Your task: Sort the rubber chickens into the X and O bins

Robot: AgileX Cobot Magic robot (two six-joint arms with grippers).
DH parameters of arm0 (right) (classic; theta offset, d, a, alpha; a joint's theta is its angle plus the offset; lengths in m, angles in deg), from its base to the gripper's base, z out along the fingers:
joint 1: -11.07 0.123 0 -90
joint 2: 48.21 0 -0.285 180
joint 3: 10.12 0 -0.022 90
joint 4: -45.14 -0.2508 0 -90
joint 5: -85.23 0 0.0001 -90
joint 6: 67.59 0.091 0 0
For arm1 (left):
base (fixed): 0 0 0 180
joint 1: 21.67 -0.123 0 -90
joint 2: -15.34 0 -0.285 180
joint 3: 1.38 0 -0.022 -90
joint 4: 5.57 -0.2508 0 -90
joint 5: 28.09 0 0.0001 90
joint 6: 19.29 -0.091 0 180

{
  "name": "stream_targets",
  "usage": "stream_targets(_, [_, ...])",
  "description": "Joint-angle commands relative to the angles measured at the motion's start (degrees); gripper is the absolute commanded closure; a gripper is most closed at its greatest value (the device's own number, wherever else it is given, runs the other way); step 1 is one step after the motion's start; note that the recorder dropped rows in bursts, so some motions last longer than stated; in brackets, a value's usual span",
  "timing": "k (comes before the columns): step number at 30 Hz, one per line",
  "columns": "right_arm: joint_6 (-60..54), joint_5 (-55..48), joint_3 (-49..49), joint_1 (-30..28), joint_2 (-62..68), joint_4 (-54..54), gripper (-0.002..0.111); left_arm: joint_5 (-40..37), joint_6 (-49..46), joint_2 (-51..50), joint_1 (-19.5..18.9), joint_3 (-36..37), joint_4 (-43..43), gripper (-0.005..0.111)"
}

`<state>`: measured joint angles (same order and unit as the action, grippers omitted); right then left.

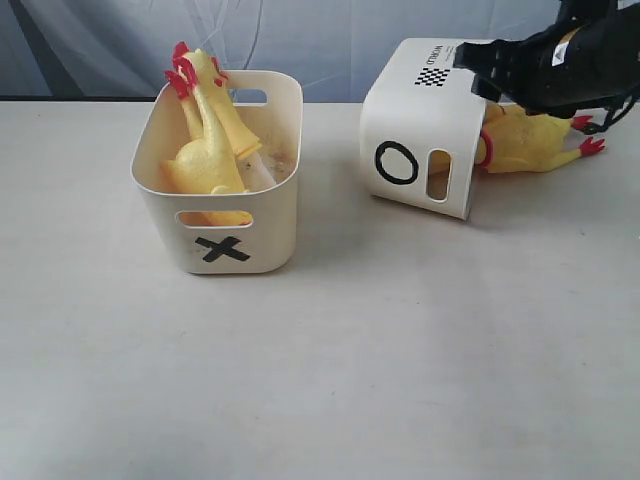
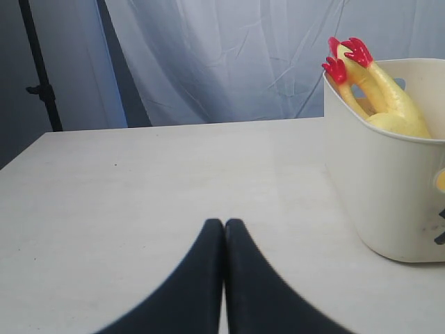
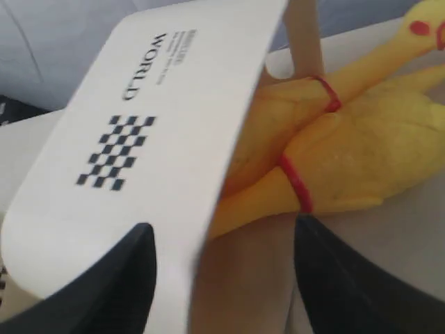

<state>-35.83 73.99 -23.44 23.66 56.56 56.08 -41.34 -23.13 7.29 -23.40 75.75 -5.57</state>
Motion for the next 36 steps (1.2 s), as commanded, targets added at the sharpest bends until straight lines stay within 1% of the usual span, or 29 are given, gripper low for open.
stream_targets(1, [0.0,1.1,-0.1,-4.9,0.7,-4.6,0.053,0.0,0.2,0.3,0.3,0.1,0.4,0.107])
stream_targets(4, [-1.1,0.6,-0.1,-7.7,1.2,-8.8,0.053,0.0,0.2,0.3,0.3,0.1,0.4,0.107])
stream_targets(10, [-14.6,1.2,-0.1,-8.1,2.1,-23.5,0.053,0.0,0.2,0.3,0.3,0.1,0.4,0.107])
stream_targets(11, [-17.2,1.6,-0.1,-8.1,2.1,-25.7,0.055,0.0,0.2,0.3,0.3,0.1,0.4,0.107])
stream_targets(12, [-18.7,1.9,-0.1,-8.6,2.1,-27.4,0.058,0.0,0.2,0.3,0.3,0.1,0.4,0.107])
stream_targets(14, [-20.8,1.8,-0.1,-9.1,2.1,-30.0,0.074,0.0,0.2,0.3,0.3,0.1,0.4,0.107])
stream_targets(17, [-23.5,-0.1,-0.1,-11.2,1.9,-30.5,0.094,0.0,0.2,0.3,0.3,0.1,0.4,0.107])
stream_targets(20, [-29.2,-2.4,-0.1,-15.3,1.1,-30.7,0.107,0.0,0.2,0.3,0.3,0.1,0.4,0.107])
stream_targets(23, [-32.7,-4.0,-0.1,-20.0,0.6,-31.1,0.109,0.0,0.2,0.3,0.3,0.1,0.4,0.107])
stream_targets(24, [-33.5,-4.5,-0.1,-21.2,0.6,-33.0,0.109,0.0,0.2,0.3,0.3,0.1,0.4,0.107])
stream_targets(25, [-36.1,-5.1,-0.1,-22.6,0.6,-37.2,0.109,0.0,0.2,0.3,0.3,0.1,0.4,0.107])
stream_targets(27, [-47.6,-6.4,-0.1,-24.0,0.6,-47.4,0.109,0.0,0.2,0.3,0.3,0.1,0.4,0.107])
stream_targets(29, [-68.0,-10.1,-0.1,-24.6,1.4,-64.2,0.109,0.0,0.2,0.3,0.3,0.1,0.4,0.107])
stream_targets(30, [-79.8,-13.9,-0.1,-24.6,2.0,-74.4,0.109,0.0,0.2,0.3,0.3,0.1,0.4,0.107])
stream_targets(31, [-89.5,-18.7,-0.1,-24.6,2.8,-82.0,0.109,0.0,0.2,0.3,0.3,0.1,0.4,0.107])
stream_targets(32, [-99.8,-26.3,-0.1,-24.6,3.9,-89.9,0.109,0.0,0.2,0.3,0.3,0.1,0.4,0.107])
stream_targets(33, [-106.7,-34.6,-0.1,-24.6,5.3,-96.2,0.109,0.0,0.2,0.3,0.3,0.1,0.4,0.107])
stream_targets(35, [-112.0,-45.8,-0.1,-24.6,8.1,-107.1,0.109,0.0,0.2,0.3,0.3,0.1,0.4,0.107])
stream_targets(36, [-112.8,-49.8,-0.1,-24.6,9.7,-110.9,0.109,0.0,0.2,0.3,0.3,0.1,0.4,0.107])
